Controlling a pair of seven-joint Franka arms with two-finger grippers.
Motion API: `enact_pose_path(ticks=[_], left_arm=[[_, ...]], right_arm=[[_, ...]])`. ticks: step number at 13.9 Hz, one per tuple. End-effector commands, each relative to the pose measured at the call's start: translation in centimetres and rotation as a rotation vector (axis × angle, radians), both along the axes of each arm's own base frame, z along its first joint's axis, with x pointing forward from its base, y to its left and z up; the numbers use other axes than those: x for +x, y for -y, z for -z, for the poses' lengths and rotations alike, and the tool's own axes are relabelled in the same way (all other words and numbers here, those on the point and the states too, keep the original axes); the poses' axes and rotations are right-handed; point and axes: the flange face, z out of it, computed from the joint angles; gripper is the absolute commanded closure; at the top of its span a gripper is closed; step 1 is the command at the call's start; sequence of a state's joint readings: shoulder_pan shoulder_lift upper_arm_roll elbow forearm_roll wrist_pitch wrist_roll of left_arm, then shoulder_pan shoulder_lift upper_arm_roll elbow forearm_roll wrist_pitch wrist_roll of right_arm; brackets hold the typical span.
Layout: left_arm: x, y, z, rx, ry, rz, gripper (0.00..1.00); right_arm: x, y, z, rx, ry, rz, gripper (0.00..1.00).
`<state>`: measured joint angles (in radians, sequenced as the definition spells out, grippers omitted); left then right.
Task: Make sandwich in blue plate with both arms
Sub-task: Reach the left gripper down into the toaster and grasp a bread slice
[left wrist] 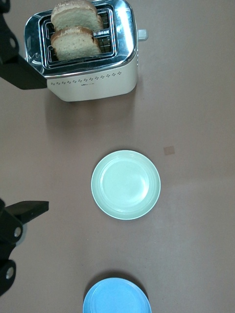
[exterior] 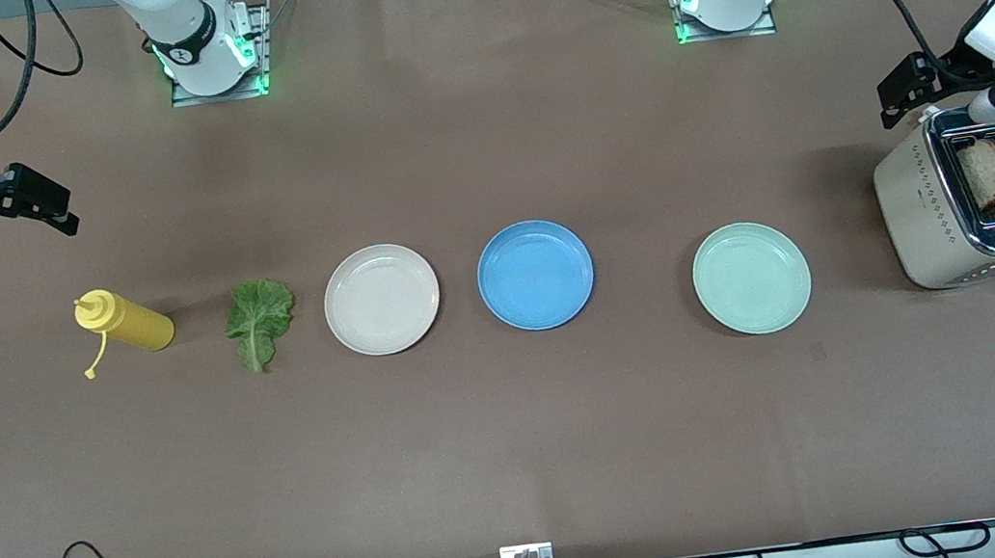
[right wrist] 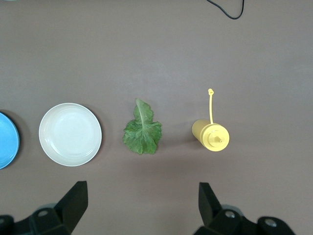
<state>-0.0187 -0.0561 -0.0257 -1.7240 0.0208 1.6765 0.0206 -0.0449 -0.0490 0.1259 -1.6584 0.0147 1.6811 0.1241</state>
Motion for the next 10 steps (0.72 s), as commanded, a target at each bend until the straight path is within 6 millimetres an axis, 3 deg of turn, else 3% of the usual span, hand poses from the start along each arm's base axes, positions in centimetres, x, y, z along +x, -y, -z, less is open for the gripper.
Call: enact_pose_path(ticks=[1, 6, 7, 8, 10], left_arm=[[0.3, 0.2, -0.6, -0.009, 0.003, 0.0, 0.0], [0.3, 0.3, -0.5, 0.005, 0.001, 0.009, 0.0], [0.6, 0.4, -0.1, 0.005, -0.005, 0.01, 0.0], [1.3, 0.6, 1.7, 0.006, -0.042, 0.007, 0.0], [1.7, 0.6, 1.6, 0.005, -0.057, 0.008, 0.0]], right_arm=[[-0.7, 0.2, -0.4, 0.007, 0.013, 0.007, 0.0], [-0.7, 0.2, -0.4, 0.009, 0.013, 0.007, 0.0], [-0.7, 0.2, -0.4, 0.007, 0.013, 0.007, 0.0], [-0.7, 0.2, -0.4, 0.007, 0.013, 0.007, 0.0], [-0.7, 0.2, -0.4, 0.007, 0.013, 0.007, 0.0]])
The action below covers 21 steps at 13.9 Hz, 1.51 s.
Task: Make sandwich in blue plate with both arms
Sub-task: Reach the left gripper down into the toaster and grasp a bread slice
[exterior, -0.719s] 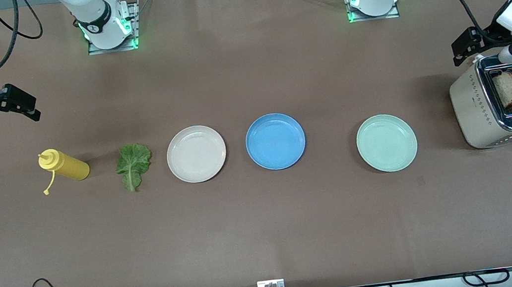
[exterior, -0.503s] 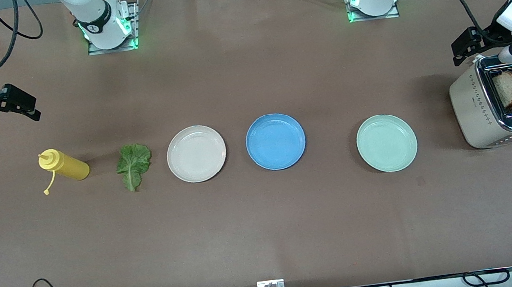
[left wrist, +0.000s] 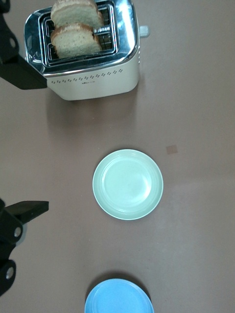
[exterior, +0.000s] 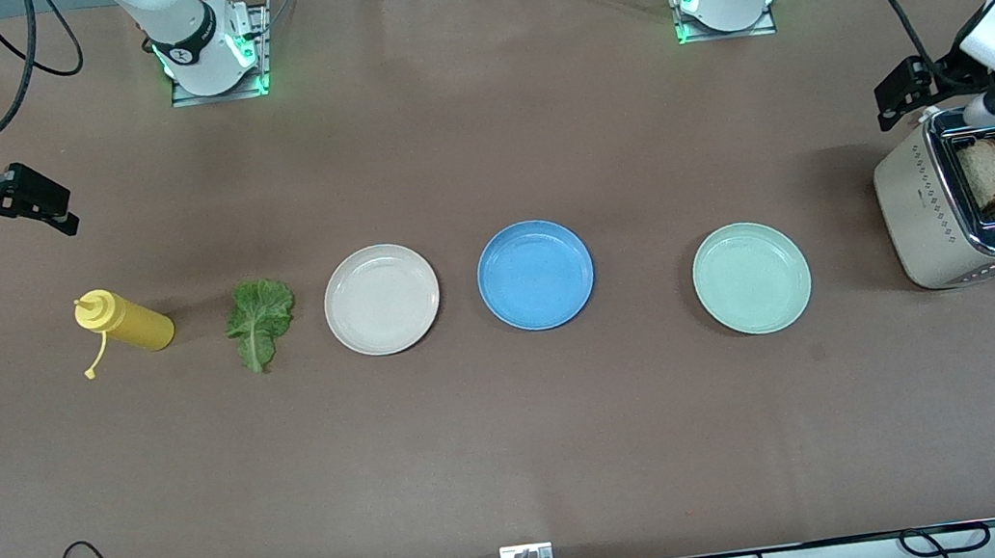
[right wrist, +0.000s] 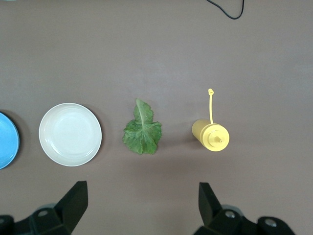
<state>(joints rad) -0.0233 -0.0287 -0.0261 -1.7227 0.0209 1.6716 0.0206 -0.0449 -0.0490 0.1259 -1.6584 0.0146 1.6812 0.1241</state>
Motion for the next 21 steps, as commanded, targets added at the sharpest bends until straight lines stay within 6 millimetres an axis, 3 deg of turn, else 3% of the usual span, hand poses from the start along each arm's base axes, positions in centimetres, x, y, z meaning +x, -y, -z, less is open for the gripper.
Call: enact_pose_path(ticks=[1, 3, 6, 9, 11, 13, 21], left_arm=[[1.3, 0.2, 0.0, 0.005, -0.034, -0.005, 0.0], [1.8, 0.1, 0.2, 0.005, -0.049, -0.002, 0.0], [1.8, -1.7, 0.1, 0.023, -0.054, 0.025, 0.0], [1.8, -6.1, 0.7, 0.139, -0.069, 0.017, 0.0], [2.0, -11.0, 2.9, 0.128, -0.108, 0.006, 0.0], [2.3, -14.0, 4.9, 0.117, -0.098, 0.027, 0.0], [0.6, -22.4, 13.6, -0.001, -0.066, 0.051, 0.01]], right_arm=[[-0.7, 0.2, -0.4, 0.009, 0.013, 0.007, 0.0], [-0.7, 0.2, -0.4, 0.007, 0.013, 0.007, 0.0], [-0.7, 0.2, -0.4, 0.007, 0.013, 0.007, 0.0], [-0.7, 0.2, -0.4, 0.007, 0.013, 0.007, 0.0], [-0.7, 0.2, -0.4, 0.009, 0.013, 0.007, 0.0], [-0.7, 0.2, -0.4, 0.007, 0.013, 0.007, 0.0], [-0.7, 0.2, -0.4, 0.007, 0.013, 0.007, 0.0]])
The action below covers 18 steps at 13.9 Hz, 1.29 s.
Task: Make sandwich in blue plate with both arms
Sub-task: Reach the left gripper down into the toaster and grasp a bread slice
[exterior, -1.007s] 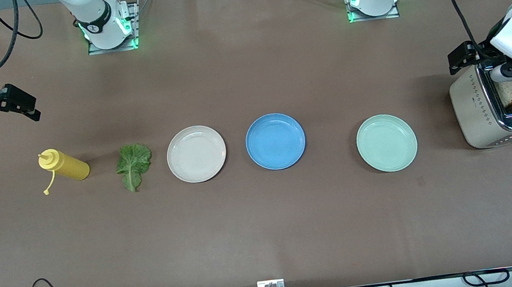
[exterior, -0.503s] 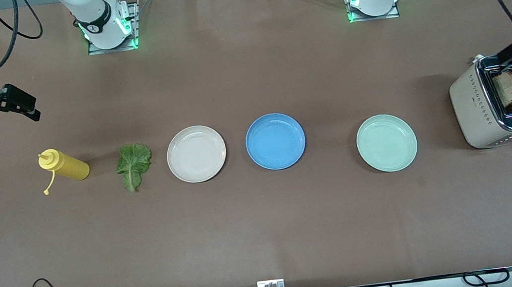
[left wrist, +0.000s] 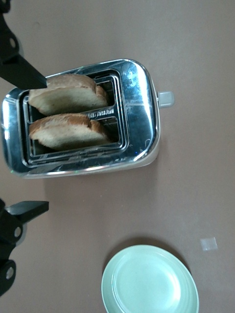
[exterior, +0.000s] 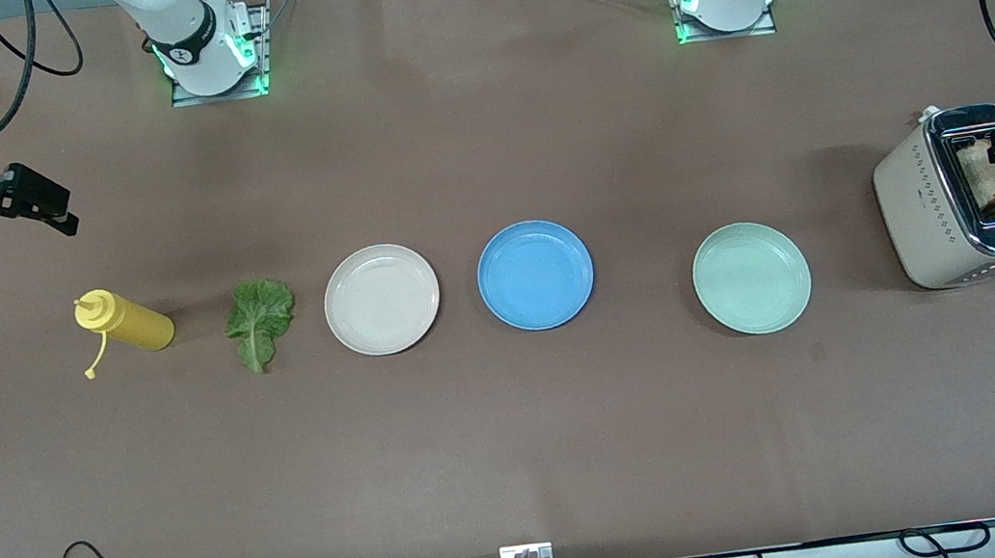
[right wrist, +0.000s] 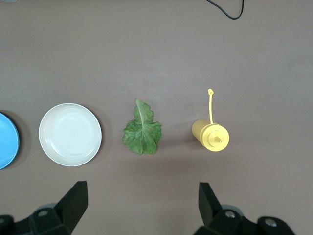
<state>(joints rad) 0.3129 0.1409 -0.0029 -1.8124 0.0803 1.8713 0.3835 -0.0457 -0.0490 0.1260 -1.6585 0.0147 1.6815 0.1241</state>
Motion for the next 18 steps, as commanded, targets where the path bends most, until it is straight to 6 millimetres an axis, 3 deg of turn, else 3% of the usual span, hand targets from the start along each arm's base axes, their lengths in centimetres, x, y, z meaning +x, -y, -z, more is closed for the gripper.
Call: enact_pose_path(ticks=[1, 5, 10, 13, 16, 18], left_arm=[[-0.7, -1.3, 2.1, -0.032, 0.018, 0.019, 0.01], [-1.6, -2.4, 5.1, -0.025, 0.064, 0.054, 0.03], [-2.6, -3.0, 7.7, -0.041, 0.048, 0.033, 0.23], [-2.9, -3.7, 8.9, -0.048, 0.031, 0.02, 0.31], [-2.9, -3.7, 8.9, -0.049, 0.028, 0.027, 0.61], [-2.8, -3.8, 8.6, -0.049, 0.032, 0.044, 0.73]], right_arm=[[-0.7, 0.1, -0.4, 0.009, 0.013, 0.006, 0.0], [-0.7, 0.1, -0.3, 0.009, 0.013, 0.006, 0.0], [-0.7, 0.1, -0.3, 0.007, 0.013, 0.006, 0.0], [-0.7, 0.1, -0.3, 0.007, 0.013, 0.006, 0.0], [-0.7, 0.1, -0.3, 0.007, 0.012, 0.006, 0.0], [-0.7, 0.1, -0.3, 0.009, 0.011, 0.006, 0.0]])
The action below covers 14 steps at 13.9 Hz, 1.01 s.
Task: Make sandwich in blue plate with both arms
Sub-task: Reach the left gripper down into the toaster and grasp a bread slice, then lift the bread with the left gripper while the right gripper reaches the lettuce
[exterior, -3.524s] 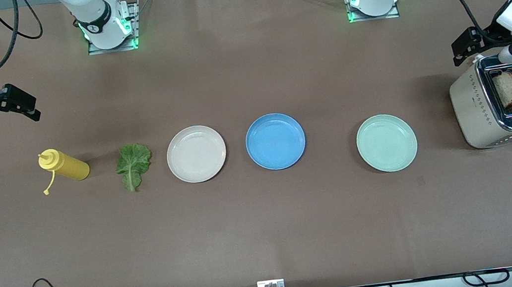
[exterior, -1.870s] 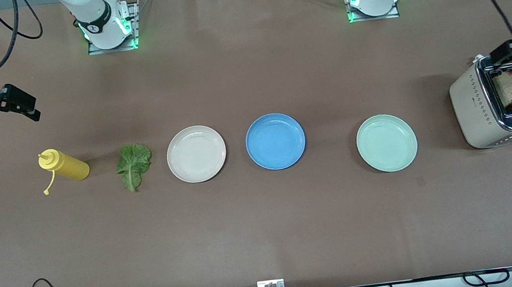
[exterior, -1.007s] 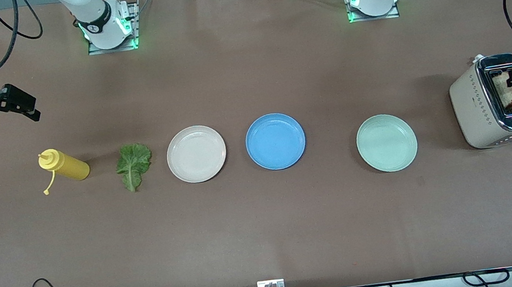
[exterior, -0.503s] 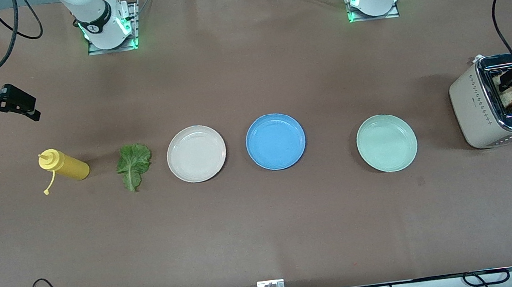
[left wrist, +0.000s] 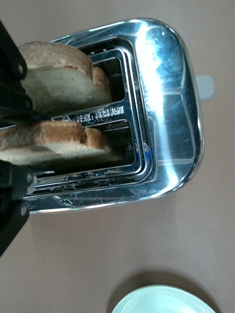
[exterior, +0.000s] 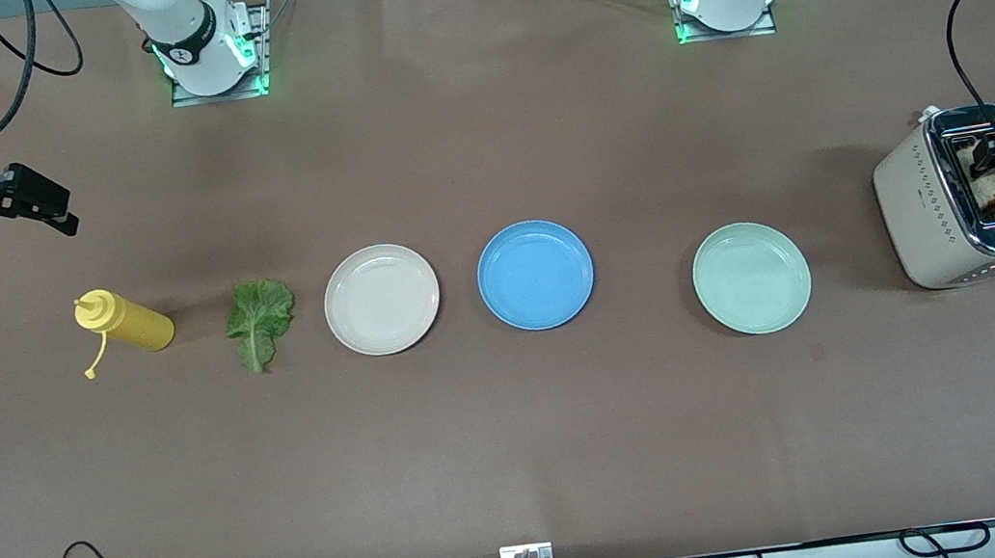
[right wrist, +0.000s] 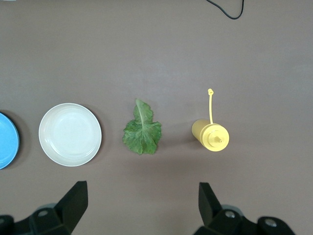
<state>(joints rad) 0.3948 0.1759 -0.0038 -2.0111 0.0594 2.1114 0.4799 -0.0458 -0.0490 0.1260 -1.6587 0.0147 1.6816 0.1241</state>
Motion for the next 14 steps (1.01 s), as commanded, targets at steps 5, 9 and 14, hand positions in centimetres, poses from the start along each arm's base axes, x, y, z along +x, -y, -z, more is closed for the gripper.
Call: enact_pose_path(ticks=[5, 9, 14], left_arm=[[0.2, -0.2, -1.0, -0.018, 0.019, 0.04, 0.99], [0.4, -0.1, -5.5, -0.014, 0.024, 0.046, 0.99], [1.0, 0.3, -15.0, -0.042, -0.054, 0.046, 0.99]], right_arm=[[-0.7, 0.1, -0.3, 0.009, 0.012, 0.006, 0.0], [0.2, 0.2, 1.6, 0.016, -0.022, 0.005, 0.0], [3.9, -0.2, 10.0, 0.029, -0.156, -0.066, 0.0]])
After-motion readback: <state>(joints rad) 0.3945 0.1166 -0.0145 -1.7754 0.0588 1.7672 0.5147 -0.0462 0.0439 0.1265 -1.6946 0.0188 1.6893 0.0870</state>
